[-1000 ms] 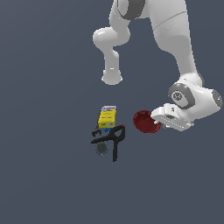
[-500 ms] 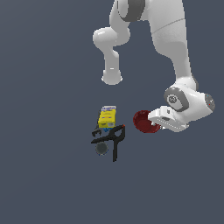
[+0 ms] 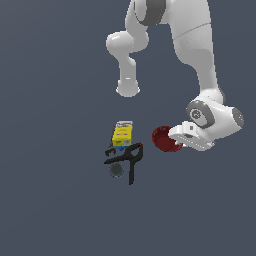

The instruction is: Pick up a designated object from a clutter of objects.

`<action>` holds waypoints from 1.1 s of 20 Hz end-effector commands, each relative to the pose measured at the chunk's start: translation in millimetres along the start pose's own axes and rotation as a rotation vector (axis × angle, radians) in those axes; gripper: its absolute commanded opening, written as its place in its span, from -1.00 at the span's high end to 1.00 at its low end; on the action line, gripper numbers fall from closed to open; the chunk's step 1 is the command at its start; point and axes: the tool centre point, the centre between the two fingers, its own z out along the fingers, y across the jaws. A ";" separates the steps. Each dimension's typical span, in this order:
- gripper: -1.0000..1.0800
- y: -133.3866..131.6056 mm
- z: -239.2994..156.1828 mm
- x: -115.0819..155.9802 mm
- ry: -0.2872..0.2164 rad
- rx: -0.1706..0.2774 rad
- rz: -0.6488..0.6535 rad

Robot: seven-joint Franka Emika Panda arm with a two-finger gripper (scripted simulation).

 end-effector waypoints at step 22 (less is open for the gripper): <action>1.00 63.9 -75.5 -10.7 -0.001 0.001 0.000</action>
